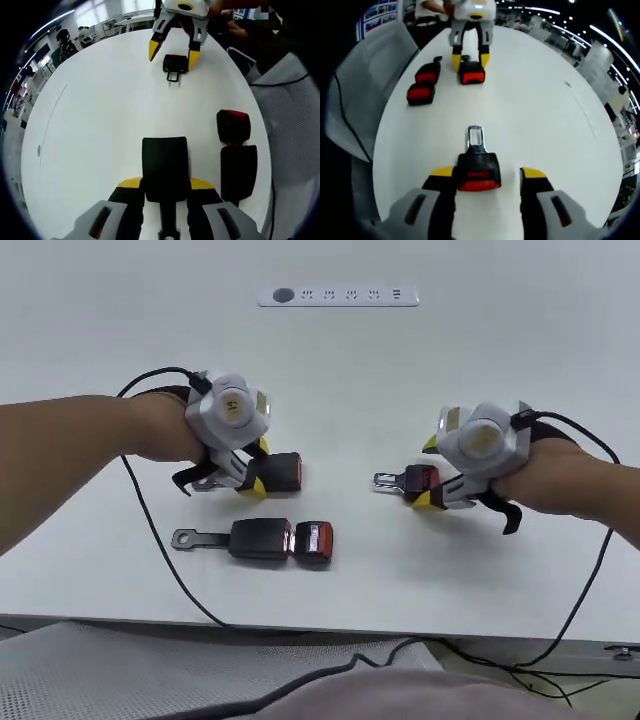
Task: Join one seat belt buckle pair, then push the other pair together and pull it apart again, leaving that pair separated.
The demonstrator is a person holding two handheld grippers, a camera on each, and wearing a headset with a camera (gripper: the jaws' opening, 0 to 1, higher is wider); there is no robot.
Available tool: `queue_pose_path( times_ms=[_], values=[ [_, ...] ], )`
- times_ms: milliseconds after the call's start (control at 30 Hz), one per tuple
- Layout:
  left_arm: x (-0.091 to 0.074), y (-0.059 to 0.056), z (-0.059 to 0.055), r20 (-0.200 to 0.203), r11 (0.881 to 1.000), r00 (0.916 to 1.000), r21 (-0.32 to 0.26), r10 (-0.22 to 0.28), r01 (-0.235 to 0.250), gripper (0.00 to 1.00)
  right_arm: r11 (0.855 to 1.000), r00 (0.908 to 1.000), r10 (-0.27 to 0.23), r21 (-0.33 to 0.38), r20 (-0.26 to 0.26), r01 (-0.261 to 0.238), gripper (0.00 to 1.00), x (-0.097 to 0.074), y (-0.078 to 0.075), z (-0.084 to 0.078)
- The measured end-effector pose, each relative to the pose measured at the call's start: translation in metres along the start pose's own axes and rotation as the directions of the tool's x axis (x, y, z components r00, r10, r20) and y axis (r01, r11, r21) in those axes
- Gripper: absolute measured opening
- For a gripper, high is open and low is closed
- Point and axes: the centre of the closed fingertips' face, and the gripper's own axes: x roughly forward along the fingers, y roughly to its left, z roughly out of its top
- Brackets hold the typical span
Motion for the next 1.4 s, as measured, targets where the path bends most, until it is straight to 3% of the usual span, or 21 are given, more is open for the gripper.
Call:
queue_pose_path(
  times_ms=[200,300,433,567,667,767,833,900,1000,1067,1100,1133,1167,1200,1267,1400],
  values=[
    [-0.003,0.002,-0.002,-0.007,0.997,0.9984,0.046,0.056,-0.056,0.37,0.995,0.9958,-0.088,0.057,0.024,0.087,0.59,-0.005,-0.004,-0.003],
    [-0.01,0.0,-0.002,0.031,0.997,0.9966,-0.012,0.076,-0.076,0.44,0.985,0.9904,-0.117,0.136,0.074,0.106,0.6,-0.015,0.0,0.0],
    [-0.028,0.0,-0.006,0.089,0.987,0.9851,-0.072,0.148,-0.141,0.49,0.968,0.9832,-0.139,0.227,0.119,0.109,0.61,-0.026,0.014,-0.005],
    [-0.047,-0.019,-0.013,0.131,0.98,0.9739,-0.093,0.186,-0.175,0.54,0.949,0.9726,-0.156,0.3,0.172,0.1,0.63,-0.04,0.031,-0.004],
    [-0.058,-0.037,-0.014,0.193,0.969,0.9592,-0.173,0.207,-0.174,0.58,0.941,0.9636,-0.166,0.327,0.209,0.091,0.67,-0.051,0.042,0.002],
    [-0.07,-0.051,-0.022,0.201,0.96,0.9499,-0.195,0.239,-0.201,0.65,0.935,0.9576,-0.166,0.347,0.235,0.077,0.71,-0.06,0.056,0.007],
    [-0.081,-0.057,-0.027,0.221,0.943,0.9345,-0.246,0.279,-0.224,0.68,0.934,0.9546,-0.168,0.349,0.246,0.074,0.75,-0.063,0.063,0.007],
    [-0.095,-0.06,-0.03,0.241,0.922,0.9117,-0.286,0.333,-0.261,0.72,0.935,0.9526,-0.173,0.347,0.251,0.078,0.78,-0.067,0.068,0.006],
    [-0.11,-0.07,-0.037,0.258,0.893,0.8885,-0.352,0.38,-0.279,0.78,0.93,0.9509,-0.175,0.359,0.255,0.075,0.82,-0.074,0.076,0.003],
    [-0.114,-0.08,-0.046,0.252,0.889,0.8886,-0.363,0.383,-0.28,0.83,0.926,0.9499,-0.183,0.37,0.253,0.08,0.84,-0.079,0.079,-0.001],
    [-0.116,-0.086,-0.051,0.255,0.88,0.8862,-0.388,0.387,-0.273,0.86,0.924,0.9507,-0.18,0.375,0.253,0.075,0.86,-0.081,0.082,-0.003],
    [-0.117,-0.089,-0.054,0.258,0.873,0.883,-0.406,0.392,-0.269,0.92,0.923,0.9511,-0.183,0.375,0.249,0.079,0.89,-0.082,0.083,-0.005],
    [-0.117,-0.092,-0.058,0.264,0.86,0.8736,-0.431,0.409,-0.272,0.98,0.924,0.9519,-0.186,0.373,0.244,0.085,0.9,-0.083,0.086,-0.004],
    [-0.117,-0.097,-0.061,0.26,0.864,0.8783,-0.425,0.401,-0.269,0.99,0.926,0.9536,-0.183,0.368,0.239,0.086,0.92,-0.084,0.089,-0.005],
    [-0.117,-0.101,-0.069,0.246,0.854,0.8724,-0.431,0.423,-0.292,1.0,0.917,0.951,-0.185,0.392,0.248,0.076,0.97,-0.084,0.092,-0.003],
    [-0.119,-0.107,-0.071,0.252,0.843,0.861,-0.445,0.441,-0.302,1.0,0.921,0.9482,-0.187,0.381,0.257,0.078,1.0,-0.084,0.094,0.001]
  ],
)
